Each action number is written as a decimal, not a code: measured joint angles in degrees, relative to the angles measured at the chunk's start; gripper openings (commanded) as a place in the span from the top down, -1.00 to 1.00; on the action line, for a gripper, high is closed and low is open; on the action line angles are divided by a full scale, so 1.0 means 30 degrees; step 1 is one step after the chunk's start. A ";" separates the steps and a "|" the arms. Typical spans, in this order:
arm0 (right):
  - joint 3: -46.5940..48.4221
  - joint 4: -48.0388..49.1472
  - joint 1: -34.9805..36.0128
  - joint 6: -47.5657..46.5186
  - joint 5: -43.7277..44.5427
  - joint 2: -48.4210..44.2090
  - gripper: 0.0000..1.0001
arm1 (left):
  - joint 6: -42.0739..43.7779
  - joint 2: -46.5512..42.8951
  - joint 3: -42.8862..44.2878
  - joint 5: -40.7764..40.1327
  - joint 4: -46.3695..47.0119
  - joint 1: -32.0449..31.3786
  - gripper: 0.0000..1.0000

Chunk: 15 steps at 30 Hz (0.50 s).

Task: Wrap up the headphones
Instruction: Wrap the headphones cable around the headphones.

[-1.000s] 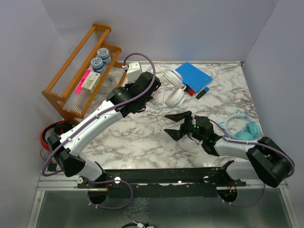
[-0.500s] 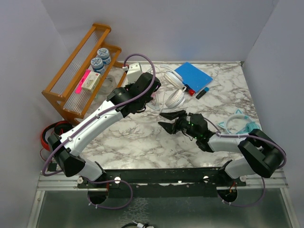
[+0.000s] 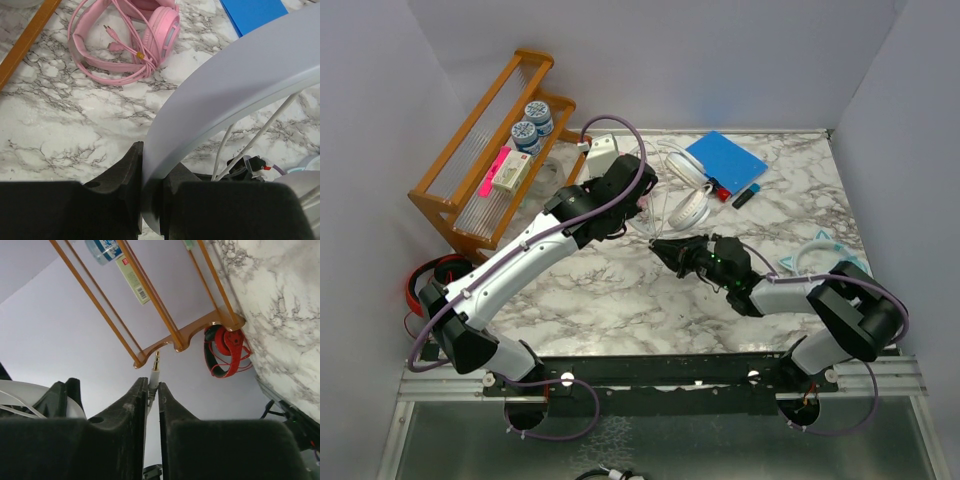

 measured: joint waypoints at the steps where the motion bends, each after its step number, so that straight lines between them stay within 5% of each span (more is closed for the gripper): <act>1: 0.0051 0.0080 0.0000 -0.0051 0.0029 0.0066 0.81 | 0.0000 0.0000 -0.0029 0.0015 0.0000 0.0000 1.00; 15: 0.1683 -0.1100 0.0044 -0.5756 0.1202 -0.0029 0.95 | 0.1129 -0.0794 -0.0124 0.2382 0.0073 0.0015 1.00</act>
